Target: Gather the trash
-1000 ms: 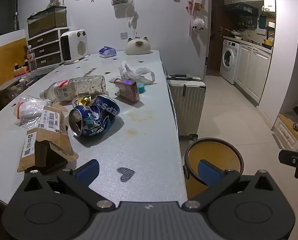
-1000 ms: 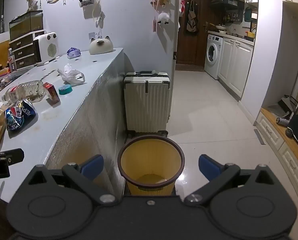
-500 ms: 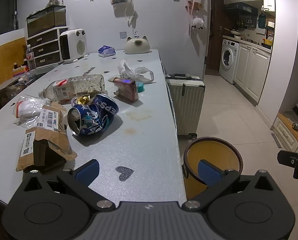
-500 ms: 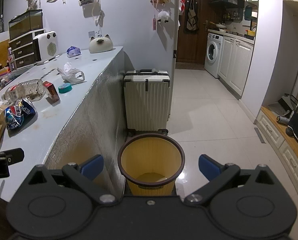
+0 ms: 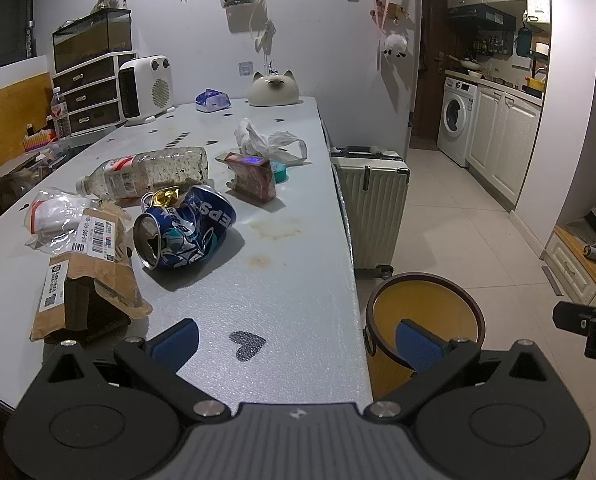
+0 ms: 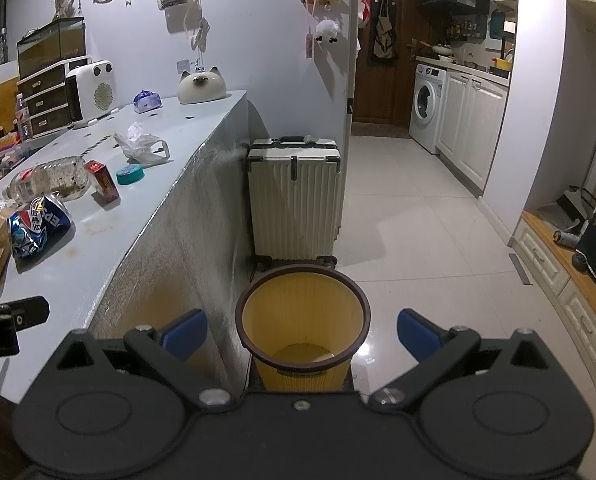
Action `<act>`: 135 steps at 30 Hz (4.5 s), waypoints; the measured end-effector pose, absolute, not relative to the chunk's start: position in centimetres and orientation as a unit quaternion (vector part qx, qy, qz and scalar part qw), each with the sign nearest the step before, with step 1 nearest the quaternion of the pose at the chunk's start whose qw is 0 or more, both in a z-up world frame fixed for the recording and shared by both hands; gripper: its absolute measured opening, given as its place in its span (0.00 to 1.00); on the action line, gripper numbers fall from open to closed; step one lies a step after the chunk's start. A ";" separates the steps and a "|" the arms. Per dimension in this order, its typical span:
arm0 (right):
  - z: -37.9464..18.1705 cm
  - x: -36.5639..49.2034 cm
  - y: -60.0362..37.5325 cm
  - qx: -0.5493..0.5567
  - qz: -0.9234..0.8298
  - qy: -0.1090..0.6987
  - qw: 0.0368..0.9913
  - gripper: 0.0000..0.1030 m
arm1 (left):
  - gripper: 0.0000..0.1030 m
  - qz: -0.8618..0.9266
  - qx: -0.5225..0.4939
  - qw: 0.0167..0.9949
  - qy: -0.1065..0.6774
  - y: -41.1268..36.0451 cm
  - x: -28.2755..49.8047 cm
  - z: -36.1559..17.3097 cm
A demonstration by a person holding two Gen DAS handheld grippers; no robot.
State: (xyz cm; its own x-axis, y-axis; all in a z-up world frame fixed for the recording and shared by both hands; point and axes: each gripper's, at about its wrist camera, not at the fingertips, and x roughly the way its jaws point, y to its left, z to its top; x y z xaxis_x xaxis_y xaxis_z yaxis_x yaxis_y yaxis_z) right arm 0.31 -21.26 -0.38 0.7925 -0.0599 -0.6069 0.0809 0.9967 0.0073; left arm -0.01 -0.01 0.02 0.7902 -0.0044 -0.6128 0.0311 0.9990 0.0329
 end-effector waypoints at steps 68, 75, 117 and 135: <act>-1.1 2.3 -21.2 0.024 -0.028 0.329 0.944 1.00 | 1.00 -0.005 0.012 0.951 0.309 0.4 0.9 -0.3; -1.0 4.6 -19.7 0.008 0.002 0.318 0.948 1.00 | 1.00 0.064 0.005 0.954 0.293 3.9 1.6 0.6; -3.5 19.9 -1.3 0.049 0.351 0.308 0.883 0.43 | 0.89 0.084 -0.103 0.960 0.247 14.5 -0.1 0.5; -3.8 17.1 -6.1 0.074 0.303 0.304 0.900 0.40 | 0.74 0.168 0.041 0.946 0.273 10.6 4.9 -4.9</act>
State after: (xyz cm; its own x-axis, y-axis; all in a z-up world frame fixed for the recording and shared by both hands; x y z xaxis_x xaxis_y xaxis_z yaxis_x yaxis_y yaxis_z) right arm 17.14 -6.06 -3.78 0.6319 0.5906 -0.5019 -0.5006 0.8054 0.3176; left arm 4.86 10.59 -4.94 0.7943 0.3394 -0.5038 -0.2949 0.9405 0.1687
